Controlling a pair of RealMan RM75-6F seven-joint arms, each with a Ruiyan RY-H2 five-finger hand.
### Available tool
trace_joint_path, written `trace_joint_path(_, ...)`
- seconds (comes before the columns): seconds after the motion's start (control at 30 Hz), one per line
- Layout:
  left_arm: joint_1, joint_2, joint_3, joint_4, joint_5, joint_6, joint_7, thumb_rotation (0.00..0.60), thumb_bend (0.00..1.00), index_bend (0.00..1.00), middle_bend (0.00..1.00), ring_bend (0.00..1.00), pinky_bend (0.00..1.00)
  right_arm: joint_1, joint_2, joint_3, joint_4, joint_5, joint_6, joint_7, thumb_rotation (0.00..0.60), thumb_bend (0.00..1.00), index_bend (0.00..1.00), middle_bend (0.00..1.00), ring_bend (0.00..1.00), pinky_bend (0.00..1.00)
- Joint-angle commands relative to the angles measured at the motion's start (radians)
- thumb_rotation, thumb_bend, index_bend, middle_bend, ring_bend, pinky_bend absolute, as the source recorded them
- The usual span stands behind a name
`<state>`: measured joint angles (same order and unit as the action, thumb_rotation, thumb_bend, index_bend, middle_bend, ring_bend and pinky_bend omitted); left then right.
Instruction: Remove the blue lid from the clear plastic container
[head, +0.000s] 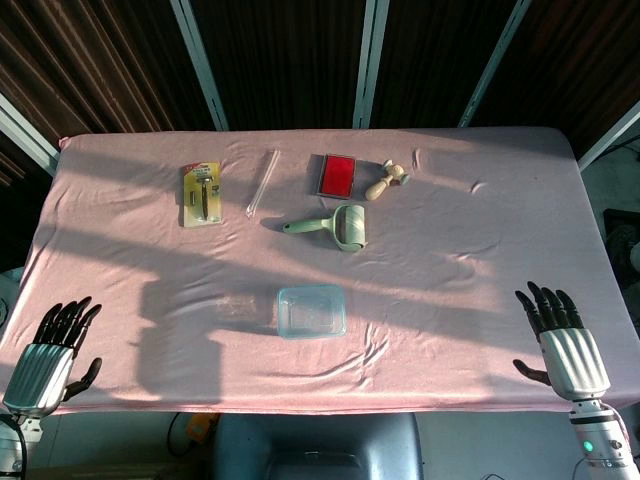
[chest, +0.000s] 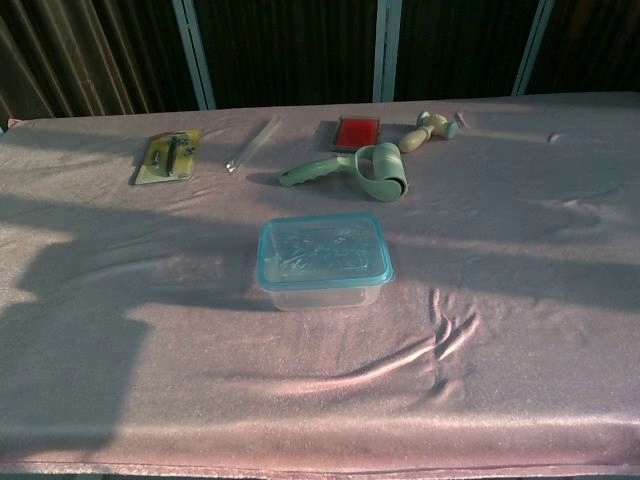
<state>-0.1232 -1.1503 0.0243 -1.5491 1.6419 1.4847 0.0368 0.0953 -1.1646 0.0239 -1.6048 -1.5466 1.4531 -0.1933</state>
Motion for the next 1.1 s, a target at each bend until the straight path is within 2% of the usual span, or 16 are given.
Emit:
trace_joint_path(0.03, -0.004, -0.003, 0.006, 0.004, 0.017, 0.002, -0.008, 0.600, 0.36, 0.00, 0.00, 0.00, 0.00, -0.001, 0.001, -0.002, -0.001, -0.003, 0.001, 0.002, 0.600, 0.16, 0.00, 0.00, 0.00, 0.00)
trace_joint_path(0.13, -0.019, -0.017, 0.022, 0.018, 0.070, 0.003, -0.039, 0.600, 0.35, 0.00, 0.00, 0.00, 0.00, -0.004, 0.008, -0.006, -0.004, -0.011, 0.006, 0.013, 0.600, 0.16, 0.00, 0.00, 0.00, 0.00)
trace_joint_path(0.23, -0.062, -0.048, 0.056, 0.037, 0.173, -0.014, -0.106, 0.600, 0.33, 0.00, 0.00, 0.00, 0.00, -0.008, 0.013, -0.007, -0.004, -0.016, 0.015, 0.019, 0.600, 0.16, 0.00, 0.00, 0.00, 0.00)
trace_joint_path(0.37, -0.177, -0.105, 0.088, 0.022, 0.319, -0.082, -0.236, 0.600, 0.28, 0.00, 0.00, 0.00, 0.00, -0.007, 0.011, -0.013, -0.002, -0.022, 0.008, 0.017, 0.600, 0.16, 0.00, 0.00, 0.00, 0.00)
trace_joint_path(0.43, -0.233, -0.145, 0.087, 0.017, 0.350, -0.119, -0.301, 0.600, 0.27, 0.00, 0.00, 0.00, 0.00, -0.003, 0.011, -0.017, -0.003, -0.029, 0.002, 0.016, 0.600, 0.16, 0.00, 0.00, 0.00, 0.00)
trace_joint_path(0.57, -0.331, -0.238, 0.060, -0.007, 0.310, -0.260, -0.353, 0.600, 0.26, 0.00, 0.00, 0.00, 0.00, 0.007, 0.015, -0.034, 0.001, -0.059, -0.016, 0.031, 0.600, 0.16, 0.00, 0.00, 0.00, 0.00)
trace_joint_path(0.77, -0.411, -0.388, -0.007, -0.026, 0.203, -0.416, -0.257, 0.600, 0.26, 0.00, 0.00, 0.00, 0.00, 0.019, 0.029, -0.051, -0.004, -0.068, -0.051, 0.053, 0.600, 0.16, 0.00, 0.00, 0.00, 0.00)
trace_joint_path(0.97, -0.448, -0.564, -0.089, 0.086, 0.113, -0.445, -0.108, 0.600, 0.26, 0.00, 0.00, 0.00, 0.00, 0.034, 0.058, -0.069, -0.011, -0.086, -0.082, 0.102, 0.600, 0.16, 0.00, 0.00, 0.00, 0.00)
trace_joint_path(1.1, -0.474, -0.638, -0.129, 0.164, 0.057, -0.461, -0.050, 0.600, 0.26, 0.00, 0.00, 0.00, 0.00, 0.032, 0.068, -0.070, -0.010, -0.084, -0.077, 0.118, 0.600, 0.16, 0.00, 0.00, 0.00, 0.00)
